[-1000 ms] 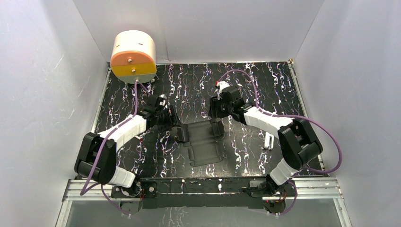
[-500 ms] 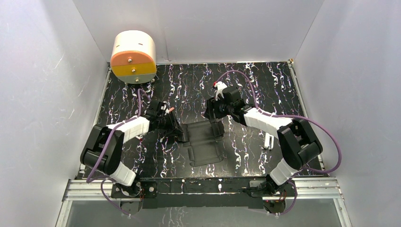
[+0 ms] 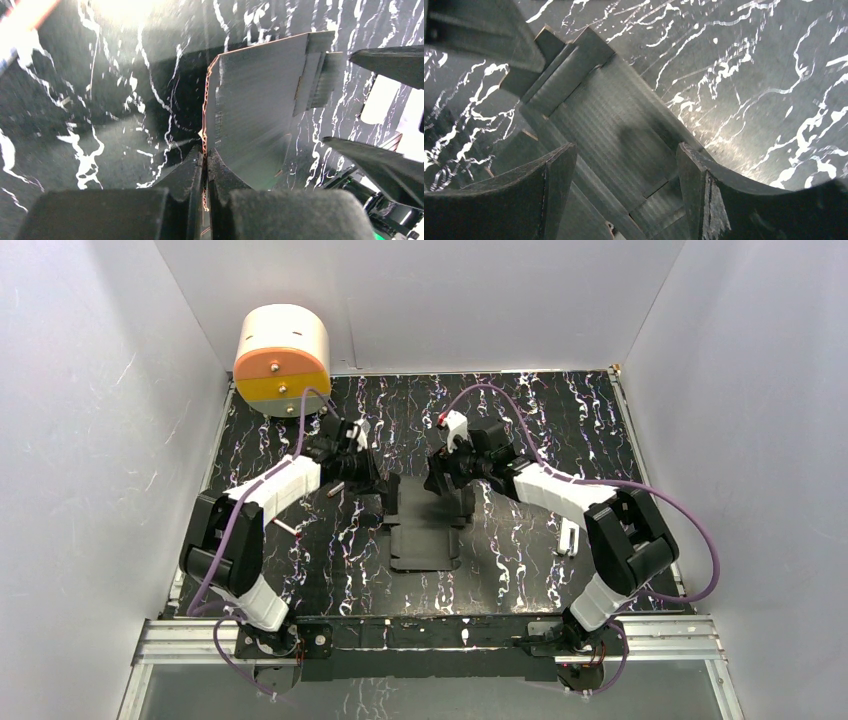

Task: Fold the paper box
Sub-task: Fold the paper box at the center of the board.

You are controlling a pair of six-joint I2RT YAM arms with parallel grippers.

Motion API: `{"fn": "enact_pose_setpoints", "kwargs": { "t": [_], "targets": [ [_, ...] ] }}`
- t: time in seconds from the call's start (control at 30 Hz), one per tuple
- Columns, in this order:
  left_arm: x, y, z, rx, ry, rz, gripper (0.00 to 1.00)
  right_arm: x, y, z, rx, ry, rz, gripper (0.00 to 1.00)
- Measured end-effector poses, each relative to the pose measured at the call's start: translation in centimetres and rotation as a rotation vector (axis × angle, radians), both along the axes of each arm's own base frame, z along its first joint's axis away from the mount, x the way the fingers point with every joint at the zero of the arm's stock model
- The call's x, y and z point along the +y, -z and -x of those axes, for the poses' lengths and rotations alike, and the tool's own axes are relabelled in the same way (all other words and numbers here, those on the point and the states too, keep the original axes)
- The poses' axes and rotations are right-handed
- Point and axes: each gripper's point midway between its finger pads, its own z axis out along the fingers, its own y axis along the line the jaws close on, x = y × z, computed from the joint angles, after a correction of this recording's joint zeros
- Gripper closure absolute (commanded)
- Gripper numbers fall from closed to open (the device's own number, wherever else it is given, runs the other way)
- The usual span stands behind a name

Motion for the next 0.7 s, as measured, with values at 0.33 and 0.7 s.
{"fn": "enact_pose_setpoints", "kwargs": {
  "t": [0.33, 0.7],
  "targets": [
    [-0.8, -2.7, -3.6, -0.115, 0.263, -0.098, 1.0, -1.5, -1.4, -0.9, -0.178, -0.26, -0.004, 0.13],
    [-3.1, -2.4, -3.9, -0.084, 0.509, -0.109, 1.0, -2.2, -4.4, -1.7, -0.411, -0.537, -0.109, 0.12]
  ]
}}
